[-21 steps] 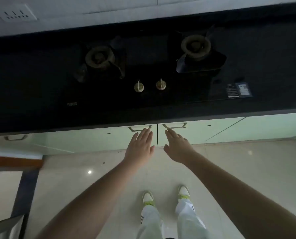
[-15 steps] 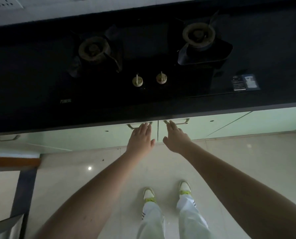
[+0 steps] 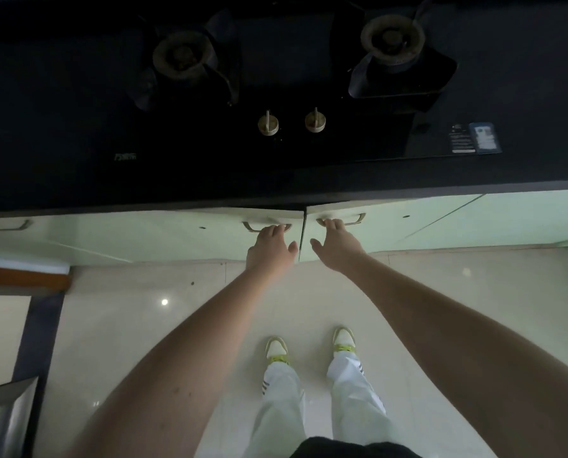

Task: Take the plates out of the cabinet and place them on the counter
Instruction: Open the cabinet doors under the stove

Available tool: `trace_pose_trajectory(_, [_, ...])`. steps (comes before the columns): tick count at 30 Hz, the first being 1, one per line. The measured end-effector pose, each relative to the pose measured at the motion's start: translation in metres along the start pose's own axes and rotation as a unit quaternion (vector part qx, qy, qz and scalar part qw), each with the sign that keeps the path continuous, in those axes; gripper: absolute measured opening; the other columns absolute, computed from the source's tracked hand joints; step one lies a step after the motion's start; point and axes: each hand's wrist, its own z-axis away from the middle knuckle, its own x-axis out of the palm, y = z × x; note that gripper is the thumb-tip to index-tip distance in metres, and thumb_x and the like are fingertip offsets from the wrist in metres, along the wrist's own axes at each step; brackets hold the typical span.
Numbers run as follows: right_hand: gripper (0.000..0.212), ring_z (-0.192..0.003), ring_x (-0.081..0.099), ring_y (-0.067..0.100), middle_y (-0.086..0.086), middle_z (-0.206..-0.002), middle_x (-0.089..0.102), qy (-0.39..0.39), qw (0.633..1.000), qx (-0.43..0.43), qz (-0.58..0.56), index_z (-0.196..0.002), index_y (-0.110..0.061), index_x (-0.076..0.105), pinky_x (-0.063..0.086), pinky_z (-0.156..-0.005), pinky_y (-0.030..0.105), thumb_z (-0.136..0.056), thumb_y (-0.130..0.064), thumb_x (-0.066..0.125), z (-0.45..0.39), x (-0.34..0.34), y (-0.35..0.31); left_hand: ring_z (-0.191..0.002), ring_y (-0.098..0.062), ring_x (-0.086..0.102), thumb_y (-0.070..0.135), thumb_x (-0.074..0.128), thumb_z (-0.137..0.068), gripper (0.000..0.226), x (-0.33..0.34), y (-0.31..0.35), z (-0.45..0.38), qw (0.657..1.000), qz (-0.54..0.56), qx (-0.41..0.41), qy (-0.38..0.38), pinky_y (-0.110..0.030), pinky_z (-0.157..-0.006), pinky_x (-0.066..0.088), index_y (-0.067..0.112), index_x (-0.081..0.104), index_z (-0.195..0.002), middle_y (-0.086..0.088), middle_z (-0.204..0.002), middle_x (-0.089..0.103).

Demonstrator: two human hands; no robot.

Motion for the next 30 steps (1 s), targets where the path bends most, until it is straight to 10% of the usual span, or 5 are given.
trace_pose_trajectory(16, [0.09, -0.136, 0.032, 0.033, 0.003, -0.157, 0.025, 0.002, 0.99, 0.136, -0.025, -0.149, -0.014, 0.027, 0.027, -0.11, 0.049, -0.085, -0.076, 0.014, 0.15, 0.052, 0.074, -0.132, -0.022, 0.043, 0.078, 0.034, -0.084, 0.083, 0.022, -0.089, 0.135, 0.995, -0.029, -0.028, -0.093, -0.043, -0.1, 0.044, 0.018, 0.048, -0.139, -0.001, -0.143, 0.044])
trace_pose_trajectory(22, [0.07, -0.133, 0.034, 0.032, 0.007, -0.149, 0.035, 0.025, 0.972, 0.209, -0.109, -0.146, -0.011, 0.031, 0.032, -0.108, 0.047, -0.092, -0.055, 0.04, 0.172, 0.05, 0.112, -0.075, -0.022, 0.059, 0.065, 0.027, -0.096, 0.067, 0.008, -0.091, 0.15, 0.989, 0.001, -0.13, -0.064, -0.03, -0.067, 0.044, 0.009, 0.064, -0.088, -0.008, -0.083, 0.062])
trace_pose_trajectory(25, [0.069, -0.134, 0.033, 0.033, 0.008, -0.152, 0.028, 0.051, 0.963, 0.207, -0.163, -0.146, -0.01, 0.027, 0.032, -0.109, 0.047, -0.09, -0.043, 0.05, 0.183, 0.05, 0.132, -0.114, -0.032, 0.057, 0.055, 0.049, -0.09, 0.057, 0.02, -0.097, 0.152, 0.978, 0.017, -0.204, 0.044, -0.049, -0.103, 0.037, 0.009, 0.056, -0.123, -0.012, -0.119, 0.06])
trace_pose_trajectory(30, [0.083, -0.145, 0.015, 0.033, 0.003, -0.162, -0.005, 0.114, 0.99, 0.078, 0.006, -0.153, -0.022, -0.004, 0.022, -0.114, 0.047, -0.092, -0.018, 0.052, 0.214, 0.042, 0.168, -0.15, -0.031, 0.007, 0.019, 0.068, -0.086, 0.101, 0.03, -0.097, 0.163, 0.976, 0.045, -0.187, 0.099, -0.049, -0.118, 0.021, 0.024, -0.004, -0.156, -0.01, -0.165, -0.003])
